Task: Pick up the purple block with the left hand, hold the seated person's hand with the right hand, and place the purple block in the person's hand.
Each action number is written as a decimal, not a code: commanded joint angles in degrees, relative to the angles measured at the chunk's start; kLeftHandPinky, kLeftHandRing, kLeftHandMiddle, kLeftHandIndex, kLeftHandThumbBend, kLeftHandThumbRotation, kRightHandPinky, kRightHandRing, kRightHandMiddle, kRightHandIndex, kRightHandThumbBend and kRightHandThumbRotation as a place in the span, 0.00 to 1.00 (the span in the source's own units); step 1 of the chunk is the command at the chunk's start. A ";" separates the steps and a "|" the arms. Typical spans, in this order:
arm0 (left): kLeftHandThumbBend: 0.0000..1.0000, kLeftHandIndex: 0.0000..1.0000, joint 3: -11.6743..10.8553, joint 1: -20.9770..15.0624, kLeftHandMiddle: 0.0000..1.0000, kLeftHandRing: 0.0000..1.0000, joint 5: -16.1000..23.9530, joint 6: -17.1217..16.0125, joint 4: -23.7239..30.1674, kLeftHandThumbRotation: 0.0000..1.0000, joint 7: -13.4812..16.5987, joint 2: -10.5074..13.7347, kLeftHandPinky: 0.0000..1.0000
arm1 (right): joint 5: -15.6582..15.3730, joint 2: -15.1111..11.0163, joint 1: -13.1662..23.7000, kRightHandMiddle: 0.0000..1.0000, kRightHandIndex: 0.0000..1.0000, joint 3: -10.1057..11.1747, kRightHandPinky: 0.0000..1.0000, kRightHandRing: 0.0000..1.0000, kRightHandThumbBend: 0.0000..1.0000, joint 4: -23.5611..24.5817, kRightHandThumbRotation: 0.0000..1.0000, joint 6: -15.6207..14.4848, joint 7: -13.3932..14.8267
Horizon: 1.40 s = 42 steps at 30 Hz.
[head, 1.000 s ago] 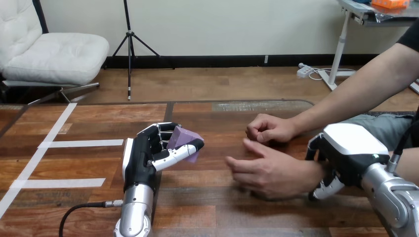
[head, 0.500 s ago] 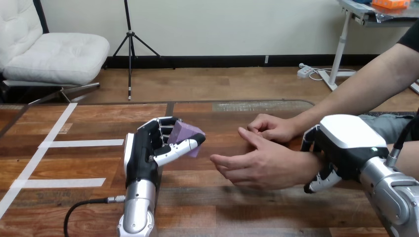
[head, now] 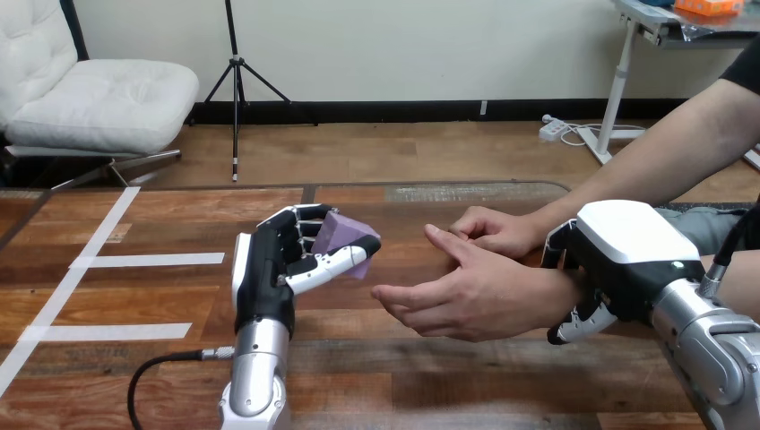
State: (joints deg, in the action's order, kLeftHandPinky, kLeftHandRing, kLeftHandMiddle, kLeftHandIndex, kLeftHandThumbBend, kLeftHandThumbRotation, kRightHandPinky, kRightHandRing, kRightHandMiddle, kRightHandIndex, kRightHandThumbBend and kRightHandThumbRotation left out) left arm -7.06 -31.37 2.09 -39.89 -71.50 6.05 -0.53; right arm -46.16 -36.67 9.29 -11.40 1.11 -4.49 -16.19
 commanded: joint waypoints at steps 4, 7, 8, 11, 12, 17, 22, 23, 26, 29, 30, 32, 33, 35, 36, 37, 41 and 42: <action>0.82 0.49 0.98 -5.85 0.47 0.41 0.69 -0.20 3.00 0.00 0.10 -0.56 0.35 | -0.01 -0.64 3.92 0.47 0.51 1.36 0.33 0.40 0.80 3.38 0.00 -0.90 -0.89; 0.82 0.49 1.07 -6.15 0.47 0.41 0.74 -0.13 3.05 0.00 0.11 -0.76 0.35 | 0.01 -0.52 4.26 0.46 0.51 1.29 0.32 0.39 0.80 3.78 0.00 -1.26 -1.44; 0.82 0.49 1.10 -6.24 0.47 0.41 0.77 -0.14 3.05 0.00 0.12 -0.81 0.35 | -0.01 -0.48 4.40 0.46 0.51 1.24 0.32 0.39 0.80 3.88 0.00 -1.42 -1.68; 0.82 0.49 1.28 -6.48 0.47 0.41 0.96 -0.36 3.11 0.00 0.09 -0.95 0.35 | 0.21 -0.47 4.77 0.46 0.50 1.22 0.31 0.39 0.80 3.97 0.00 -1.18 -1.88; 0.82 0.49 1.32 -6.53 0.47 0.41 1.01 -0.42 3.11 0.00 0.07 -0.97 0.35 | 0.27 -0.46 4.85 0.47 0.50 1.22 0.32 0.39 0.80 3.95 0.00 -1.06 -1.88; 0.81 0.49 1.44 -6.92 0.47 0.41 1.03 -1.02 3.18 0.00 -0.48 -1.27 0.35 | 0.63 -0.65 5.46 0.46 0.50 1.17 0.32 0.39 0.80 3.38 0.00 0.77 -0.92; 0.81 0.49 1.38 -7.40 0.47 0.41 0.80 -0.65 3.27 0.00 -0.72 -1.71 0.35 | 0.36 -0.47 6.03 0.45 0.49 1.05 0.31 0.38 0.81 2.99 0.00 1.53 -0.43; 0.81 0.49 1.33 -7.49 0.47 0.41 0.72 -0.57 3.30 0.00 -0.81 -1.81 0.35 | 0.29 -0.38 6.14 0.45 0.49 1.02 0.31 0.37 0.81 2.96 0.00 1.52 -0.45; 0.81 0.49 1.33 -7.73 0.47 0.41 0.69 -0.50 3.36 0.00 -0.89 -2.06 0.35 | 0.09 -0.18 6.53 0.44 0.49 0.89 0.30 0.36 0.81 2.94 0.00 1.44 -0.74; 0.81 0.49 1.40 -7.97 0.47 0.41 0.79 -0.48 3.37 0.00 -0.86 -2.24 0.35 | -0.24 0.08 6.99 0.44 0.49 0.60 0.30 0.36 0.80 3.04 0.00 1.00 -1.23; 0.81 0.49 1.41 -8.02 0.47 0.41 0.82 -0.47 3.36 0.00 -0.85 -2.28 0.35 | -0.32 0.14 7.09 0.44 0.49 0.53 0.30 0.36 0.80 3.06 0.00 0.89 -1.34; 0.81 0.49 1.51 -8.17 0.47 0.41 0.94 -0.43 3.41 0.00 -0.79 -2.44 0.35 | -0.68 0.37 7.36 0.45 0.49 0.31 0.30 0.37 0.79 3.02 0.00 0.70 -1.26; 0.81 0.49 1.53 -8.22 0.47 0.41 0.97 -0.42 3.42 0.00 -0.77 -2.48 0.35 | -0.78 0.44 7.43 0.45 0.49 0.25 0.30 0.37 0.79 2.99 0.00 0.67 -1.22; 0.81 0.49 1.65 -8.37 0.47 0.41 1.09 -0.34 3.45 0.00 -0.70 -2.64 0.35 | -1.05 0.59 7.68 0.45 0.49 0.06 0.30 0.37 0.79 2.69 0.00 0.81 -0.90; 0.81 0.49 1.67 -8.42 0.47 0.41 1.12 -0.31 3.44 0.00 -0.69 -2.67 0.35 | -1.14 0.65 7.76 0.45 0.50 0.02 0.30 0.37 0.79 2.58 0.00 0.85 -0.81; 0.81 0.49 1.79 -8.50 0.47 0.41 1.23 -0.24 3.47 0.00 -0.64 -2.74 0.35 | -1.22 0.77 7.91 0.46 0.50 -0.05 0.30 0.37 0.79 2.44 0.00 0.89 -0.74; 0.81 0.48 2.25 -8.75 0.47 0.41 1.52 0.04 3.55 0.00 -0.41 -2.93 0.35 | -1.53 1.14 8.45 0.46 0.51 -0.32 0.30 0.38 0.79 1.88 0.00 0.92 -0.57; 0.81 0.48 2.33 -8.77 0.47 0.40 1.50 0.07 3.55 0.00 -0.38 -2.93 0.34 | -1.57 1.18 8.50 0.47 0.51 -0.34 0.30 0.38 0.79 1.83 0.00 0.93 -0.56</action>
State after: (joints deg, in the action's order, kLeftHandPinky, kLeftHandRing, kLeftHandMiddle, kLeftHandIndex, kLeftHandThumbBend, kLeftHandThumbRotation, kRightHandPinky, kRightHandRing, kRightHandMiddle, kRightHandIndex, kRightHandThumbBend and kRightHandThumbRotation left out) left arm -5.51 -35.25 2.80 -39.73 -71.35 5.43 -3.31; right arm -47.25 -36.25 11.96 -11.54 2.74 -3.86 -18.05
